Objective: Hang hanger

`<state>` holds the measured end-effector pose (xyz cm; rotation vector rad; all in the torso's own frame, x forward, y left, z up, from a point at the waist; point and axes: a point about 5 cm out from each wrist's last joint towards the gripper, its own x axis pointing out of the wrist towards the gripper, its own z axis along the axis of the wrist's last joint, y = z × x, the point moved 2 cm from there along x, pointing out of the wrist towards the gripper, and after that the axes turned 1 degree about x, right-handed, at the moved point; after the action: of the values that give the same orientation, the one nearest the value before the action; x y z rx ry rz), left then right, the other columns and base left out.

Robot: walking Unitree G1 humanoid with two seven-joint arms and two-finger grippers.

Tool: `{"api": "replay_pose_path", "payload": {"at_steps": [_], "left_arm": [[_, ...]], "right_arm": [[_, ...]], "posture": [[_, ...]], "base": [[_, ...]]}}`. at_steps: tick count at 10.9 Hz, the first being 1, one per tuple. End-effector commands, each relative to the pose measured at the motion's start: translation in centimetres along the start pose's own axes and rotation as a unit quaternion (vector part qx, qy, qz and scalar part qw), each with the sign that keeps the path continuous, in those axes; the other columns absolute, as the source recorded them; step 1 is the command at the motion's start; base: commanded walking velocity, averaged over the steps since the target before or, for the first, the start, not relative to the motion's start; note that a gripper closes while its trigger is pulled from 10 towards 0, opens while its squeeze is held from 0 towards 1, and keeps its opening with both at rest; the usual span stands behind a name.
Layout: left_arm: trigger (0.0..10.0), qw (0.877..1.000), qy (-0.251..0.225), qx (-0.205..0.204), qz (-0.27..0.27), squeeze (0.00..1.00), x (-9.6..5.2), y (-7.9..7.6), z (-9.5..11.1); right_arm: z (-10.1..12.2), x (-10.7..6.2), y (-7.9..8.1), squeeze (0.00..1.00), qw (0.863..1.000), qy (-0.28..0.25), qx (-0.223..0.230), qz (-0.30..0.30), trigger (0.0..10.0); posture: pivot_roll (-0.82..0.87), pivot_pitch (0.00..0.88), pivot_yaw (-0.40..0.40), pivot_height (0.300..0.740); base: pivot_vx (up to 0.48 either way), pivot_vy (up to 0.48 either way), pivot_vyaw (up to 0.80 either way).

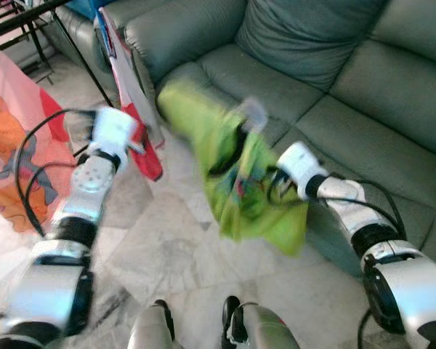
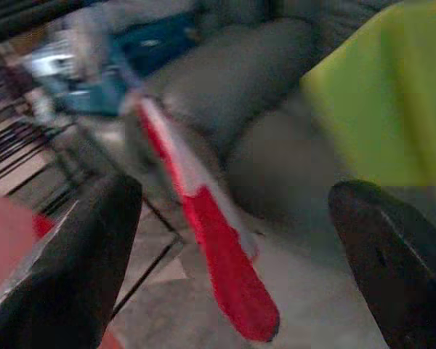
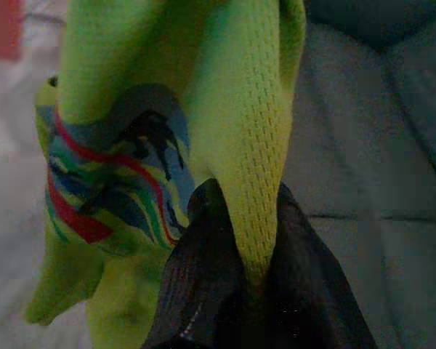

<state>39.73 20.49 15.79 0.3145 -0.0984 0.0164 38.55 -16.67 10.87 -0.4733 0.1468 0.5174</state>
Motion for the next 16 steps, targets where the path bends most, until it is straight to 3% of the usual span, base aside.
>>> {"api": "replay_pose_path", "payload": {"at_steps": [1, 2, 3, 4, 5, 6, 8, 11, 12, 16], "left_arm": [[10.0, 0.999, -0.009, -0.01, 0.033, 1.0, -0.2, 0.6, 0.2], [10.0, 0.998, 0.003, -0.024, 0.058, 1.0, -0.7, 0.6, -0.7], [10.0, 0.996, 0.015, -0.045, 0.071, 1.0, -0.9, 0.5, -1.2], [10.0, 0.995, 0.011, -0.042, 0.094, 0.37, -0.9, 0.5, -1.0], [10.0, 0.993, 0.012, -0.029, 0.115, 0.0, -1.0, 0.7, -1.0], [10.0, 0.993, 0.014, -0.039, 0.107, 0.0, -1.3, 0.2, -1.4], [10.0, 0.992, 0.025, -0.043, 0.114, 0.0, -1.5, -0.4, -1.8], [10.0, 0.982, 0.033, -0.03, 0.182, 0.0, -1.6, 0.7, -1.7], [10.0, 0.981, 0.039, -0.031, 0.189, 0.0, -1.7, 0.7, -1.8], [10.0, 0.986, 0.021, 0.011, 0.166, 0.0, -3.0, 0.1, -2.0]], "right_arm": [[1.2, 0.3, -0.4, 0.0, 0.999, -0.03, 0.029, -0.027, 0.0], [1.1, 0.7, 0.6, 0.0, 0.996, -0.038, 0.06, -0.053, 4.0], [1.3, 1.1, 1.1, 0.0, 0.993, -0.046, 0.083, -0.072, 8.7], [1.9, 1.3, 1.2, 0.0, 0.988, -0.06, 0.101, -0.104, 10.0], [2.3, 1.3, 1.2, 0.0, 0.984, -0.076, 0.115, -0.117, 10.0], [2.6, 0.9, 1.4, 0.0, 0.982, -0.102, 0.107, -0.12, 10.0], [2.4, 0.8, 1.3, 0.0, 0.979, -0.099, 0.11, -0.14, 10.0], [2.5, 0.6, 1.3, 0.0, 0.977, -0.103, 0.124, -0.138, 10.0], [2.8, 0.5, 0.9, 0.0, 0.972, -0.111, 0.147, -0.147, 10.0], [2.0, -1.7, 0.9, 0.0, 0.966, -0.129, 0.158, -0.156, 10.0]], "posture": [[-0.07, 0.186, -0.026, 0.74], [-0.08, 0.186, -0.021, 0.74], [-0.08, 0.186, -0.021, 0.74], [-0.09, 0.182, -0.025, 0.74], [-0.09, 0.182, -0.025, 0.74], [-0.09, 0.182, -0.025, 0.74], [-0.09, 0.183, -0.027, 0.74], [-0.1, 0.184, -0.026, 0.74], [-0.1, 0.183, -0.027, 0.74], [-0.09, 0.182, -0.027, 0.74]], "base": [[0.0, 0.0, 0.0], [0.0, 0.0, 0.0], [0.0, 0.0, 0.0], [0.0, 0.0, 0.0], [0.0, 0.0, 0.0], [0.0, 0.0, 0.8], [0.0, 0.0, 0.8], [0.0, 0.0, 0.8], [0.0, 0.0, 0.8], [0.0, 0.0, 0.8]]}}
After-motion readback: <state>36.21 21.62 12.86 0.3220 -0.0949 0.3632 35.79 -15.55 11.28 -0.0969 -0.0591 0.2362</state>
